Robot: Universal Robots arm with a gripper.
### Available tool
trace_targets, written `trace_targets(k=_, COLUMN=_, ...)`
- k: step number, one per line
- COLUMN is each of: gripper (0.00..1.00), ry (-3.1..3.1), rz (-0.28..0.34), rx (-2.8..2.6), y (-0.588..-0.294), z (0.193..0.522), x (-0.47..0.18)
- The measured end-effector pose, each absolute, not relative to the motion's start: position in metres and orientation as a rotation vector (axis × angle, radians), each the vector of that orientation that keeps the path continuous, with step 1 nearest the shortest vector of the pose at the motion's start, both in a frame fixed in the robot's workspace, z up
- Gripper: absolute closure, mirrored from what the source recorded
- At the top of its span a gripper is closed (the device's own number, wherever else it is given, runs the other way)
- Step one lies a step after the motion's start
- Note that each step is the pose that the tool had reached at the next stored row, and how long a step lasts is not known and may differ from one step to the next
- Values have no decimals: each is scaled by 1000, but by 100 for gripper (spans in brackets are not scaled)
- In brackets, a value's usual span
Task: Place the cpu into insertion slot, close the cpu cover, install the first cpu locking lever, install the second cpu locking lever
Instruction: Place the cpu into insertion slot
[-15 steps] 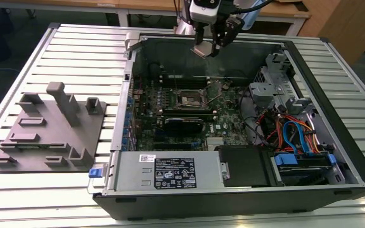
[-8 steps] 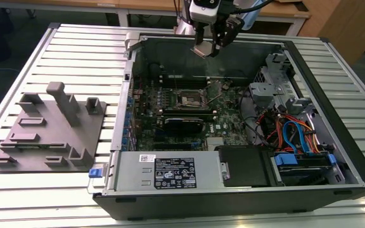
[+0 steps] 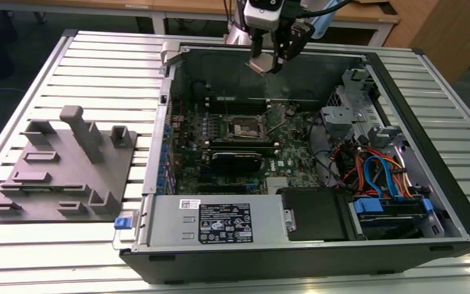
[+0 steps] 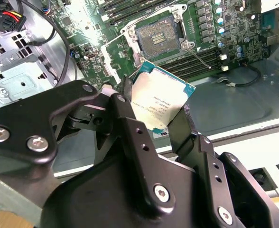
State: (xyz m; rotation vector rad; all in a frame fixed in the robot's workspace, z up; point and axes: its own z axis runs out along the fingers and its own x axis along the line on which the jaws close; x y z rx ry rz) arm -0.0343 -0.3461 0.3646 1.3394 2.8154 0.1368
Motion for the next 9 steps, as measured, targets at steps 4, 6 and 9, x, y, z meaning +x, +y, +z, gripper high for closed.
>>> trace_targets(k=4, gripper=46, ry=2814, rz=137, rx=1341, y=-346, z=365, x=-34)
trace_targets(k=6, gripper=46, ry=2812, rz=137, rx=1346, y=-346, z=365, x=-34)
trace_targets(k=9, gripper=46, ry=2805, rz=136, rx=1360, y=-346, z=365, x=-34)
